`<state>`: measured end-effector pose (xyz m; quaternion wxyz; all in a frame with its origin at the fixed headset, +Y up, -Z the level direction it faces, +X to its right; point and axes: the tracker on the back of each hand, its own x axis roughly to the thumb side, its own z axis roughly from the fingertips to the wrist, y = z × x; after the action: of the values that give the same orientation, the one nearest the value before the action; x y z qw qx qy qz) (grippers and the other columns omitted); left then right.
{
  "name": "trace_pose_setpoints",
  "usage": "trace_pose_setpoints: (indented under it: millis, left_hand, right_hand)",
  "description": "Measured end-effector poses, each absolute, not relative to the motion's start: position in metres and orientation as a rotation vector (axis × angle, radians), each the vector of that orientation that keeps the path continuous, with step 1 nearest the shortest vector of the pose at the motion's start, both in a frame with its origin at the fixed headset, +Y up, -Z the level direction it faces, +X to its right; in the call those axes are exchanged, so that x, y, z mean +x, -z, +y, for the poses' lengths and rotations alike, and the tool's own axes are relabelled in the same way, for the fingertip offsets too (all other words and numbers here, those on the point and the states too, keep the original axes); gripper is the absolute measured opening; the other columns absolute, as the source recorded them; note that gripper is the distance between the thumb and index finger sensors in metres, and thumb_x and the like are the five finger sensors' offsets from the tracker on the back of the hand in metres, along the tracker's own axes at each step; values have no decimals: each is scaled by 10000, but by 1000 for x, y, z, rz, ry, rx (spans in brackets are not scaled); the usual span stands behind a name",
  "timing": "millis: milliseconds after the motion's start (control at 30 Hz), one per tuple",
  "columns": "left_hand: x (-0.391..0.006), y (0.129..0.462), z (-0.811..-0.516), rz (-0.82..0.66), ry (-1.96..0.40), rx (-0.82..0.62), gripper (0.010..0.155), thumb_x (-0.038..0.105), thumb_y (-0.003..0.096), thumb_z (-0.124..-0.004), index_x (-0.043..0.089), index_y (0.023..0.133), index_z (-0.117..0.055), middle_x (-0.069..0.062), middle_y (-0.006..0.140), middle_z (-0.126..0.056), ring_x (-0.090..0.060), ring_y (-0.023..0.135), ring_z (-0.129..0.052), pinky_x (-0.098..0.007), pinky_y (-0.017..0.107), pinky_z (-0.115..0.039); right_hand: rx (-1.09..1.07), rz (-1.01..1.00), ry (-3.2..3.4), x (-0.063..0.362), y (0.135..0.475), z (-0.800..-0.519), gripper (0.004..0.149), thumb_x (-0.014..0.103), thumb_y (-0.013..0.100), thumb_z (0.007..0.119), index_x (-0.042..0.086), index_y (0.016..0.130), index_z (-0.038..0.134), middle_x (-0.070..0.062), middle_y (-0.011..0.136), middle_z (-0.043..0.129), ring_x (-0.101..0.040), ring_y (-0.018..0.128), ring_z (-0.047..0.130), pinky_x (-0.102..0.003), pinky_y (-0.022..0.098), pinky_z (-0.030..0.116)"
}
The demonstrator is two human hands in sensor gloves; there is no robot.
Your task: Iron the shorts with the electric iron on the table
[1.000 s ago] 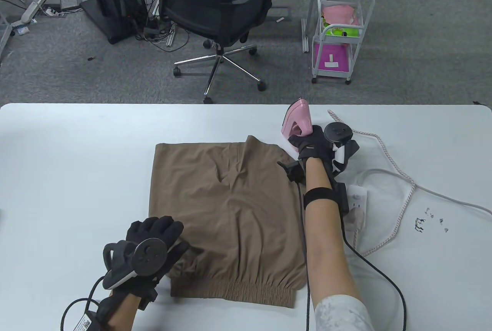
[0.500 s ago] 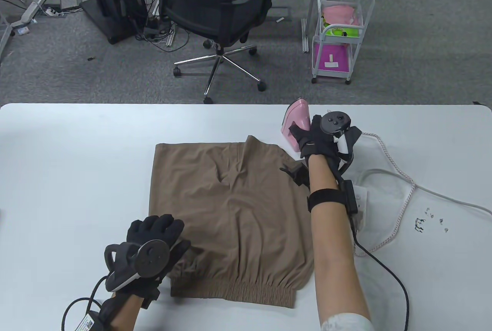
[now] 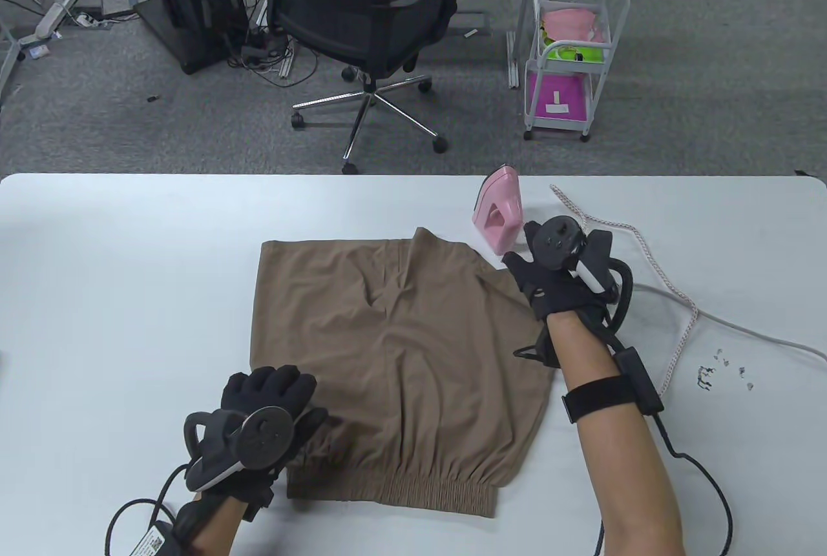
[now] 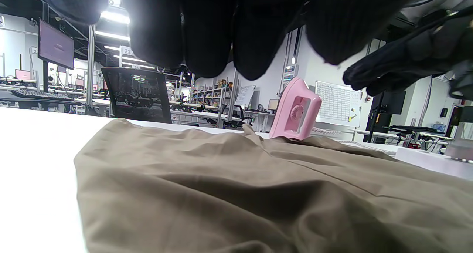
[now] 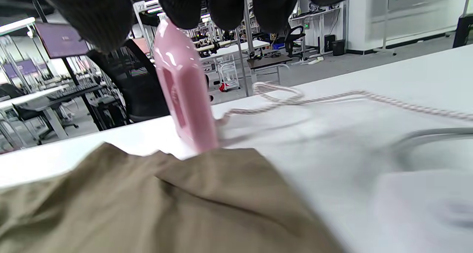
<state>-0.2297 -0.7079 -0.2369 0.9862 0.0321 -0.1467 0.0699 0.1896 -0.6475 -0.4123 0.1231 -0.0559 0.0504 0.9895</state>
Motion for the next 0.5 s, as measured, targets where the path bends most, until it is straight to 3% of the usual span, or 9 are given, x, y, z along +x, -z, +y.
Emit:
trace_pose_setpoints:
  millis: [300,500]
  left_hand:
    - [-231,236,-707,-301,-148,70,577,584,511,-727,285,1004,-745,-62,1078,-743,-382,998,-730,-694,741,-521]
    - [-230,237,-708,-298,-148,64,577,585,510,-726,286,1004,-745,-62,1079,-743,-383,997,-731,-693,741,-522]
  right_hand:
    - [-169,216,-2922,232,365,-686,635,560,606,734,316,1155,528,-81,1160,556,-390,1067,566,-617,734,520]
    - [-190,304,-3020,237,340,-716,672,566,605,740,288,1168,500,-108,1163,544,-399,1073,527,-614,741,502]
